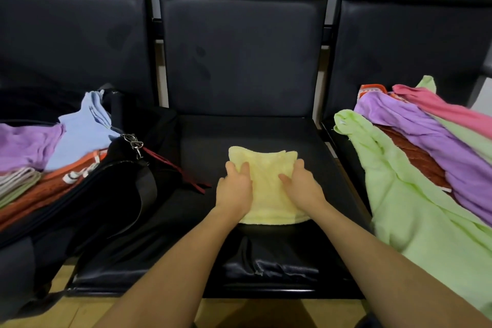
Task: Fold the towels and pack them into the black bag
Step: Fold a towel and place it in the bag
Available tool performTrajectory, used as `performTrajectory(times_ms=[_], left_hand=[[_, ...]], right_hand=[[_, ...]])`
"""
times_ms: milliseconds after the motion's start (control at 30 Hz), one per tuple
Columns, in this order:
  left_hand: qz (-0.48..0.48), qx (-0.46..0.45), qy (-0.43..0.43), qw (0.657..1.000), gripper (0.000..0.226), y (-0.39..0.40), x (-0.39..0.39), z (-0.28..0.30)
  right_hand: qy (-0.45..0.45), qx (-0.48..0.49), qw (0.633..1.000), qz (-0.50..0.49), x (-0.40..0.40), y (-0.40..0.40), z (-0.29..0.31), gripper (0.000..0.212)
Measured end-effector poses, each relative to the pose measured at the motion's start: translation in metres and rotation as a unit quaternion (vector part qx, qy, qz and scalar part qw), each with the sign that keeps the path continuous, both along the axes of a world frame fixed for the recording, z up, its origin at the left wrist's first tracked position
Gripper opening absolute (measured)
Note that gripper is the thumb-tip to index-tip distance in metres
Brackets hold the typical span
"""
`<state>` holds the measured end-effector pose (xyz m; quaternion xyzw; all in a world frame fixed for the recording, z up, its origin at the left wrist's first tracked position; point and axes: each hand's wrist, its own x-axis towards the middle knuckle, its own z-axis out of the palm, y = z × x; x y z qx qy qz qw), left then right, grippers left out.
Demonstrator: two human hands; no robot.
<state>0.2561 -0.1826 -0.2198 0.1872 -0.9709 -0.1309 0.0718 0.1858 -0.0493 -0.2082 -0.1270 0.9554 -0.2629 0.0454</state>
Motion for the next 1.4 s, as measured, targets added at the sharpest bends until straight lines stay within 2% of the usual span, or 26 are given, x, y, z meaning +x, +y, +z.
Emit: performTrajectory(times_ms=[133,233,300,367,533,633,767,867,1000,1067,1133,1233,1400], left_hand=[[0.028,-0.069,0.043,0.996,0.038,-0.010,0.008,0.020],[0.040,-0.176,0.113,0.977,0.034,-0.028,0.019,0.042],[0.016,-0.205,0.082,0.975,0.033,-0.041,0.028,0.053],[0.007,-0.227,0.088,0.970,0.035,-0.059,0.037,0.063],[0.032,-0.326,0.181,0.927,0.029,-0.112,0.064,0.098],[0.064,-0.332,0.146,0.930,0.032,-0.145,0.078,0.121],[0.114,-0.371,0.169,0.906,0.040,-0.204,0.100,0.131],[0.125,-0.374,0.185,0.900,0.046,-0.247,0.112,0.127],[0.165,-0.305,0.189,0.918,0.050,-0.297,0.124,0.109],[0.184,-0.237,0.174,0.938,0.046,-0.322,0.123,0.104],[0.227,-0.212,0.145,0.939,0.047,-0.344,0.118,0.098],[0.235,-0.186,0.122,0.946,0.049,-0.366,0.105,0.094],[0.258,-0.215,0.051,0.940,0.038,-0.395,0.084,0.056]], right_hand=[[0.031,-0.099,0.994,0.017,0.012,-0.011,0.027,0.038],[0.065,-0.121,0.990,0.034,0.020,-0.023,0.043,0.031],[0.083,-0.138,0.986,0.046,0.028,-0.033,0.055,0.030],[0.102,-0.158,0.980,0.064,0.038,-0.046,0.068,0.031],[0.141,-0.217,0.960,0.109,0.065,-0.091,0.097,0.029],[0.154,-0.261,0.945,0.123,0.077,-0.126,0.117,0.028],[0.151,-0.285,0.931,0.169,0.092,-0.184,0.136,0.028],[0.157,-0.267,0.927,0.212,0.098,-0.231,0.139,0.020],[0.154,-0.239,0.927,0.244,0.098,-0.287,0.133,0.021],[0.171,-0.225,0.923,0.260,0.094,-0.313,0.128,0.022],[0.195,-0.209,0.918,0.276,0.088,-0.337,0.122,0.030],[0.226,-0.176,0.917,0.277,0.072,-0.370,0.112,0.043],[0.295,0.027,0.924,0.243,0.055,-0.403,0.086,0.041]])
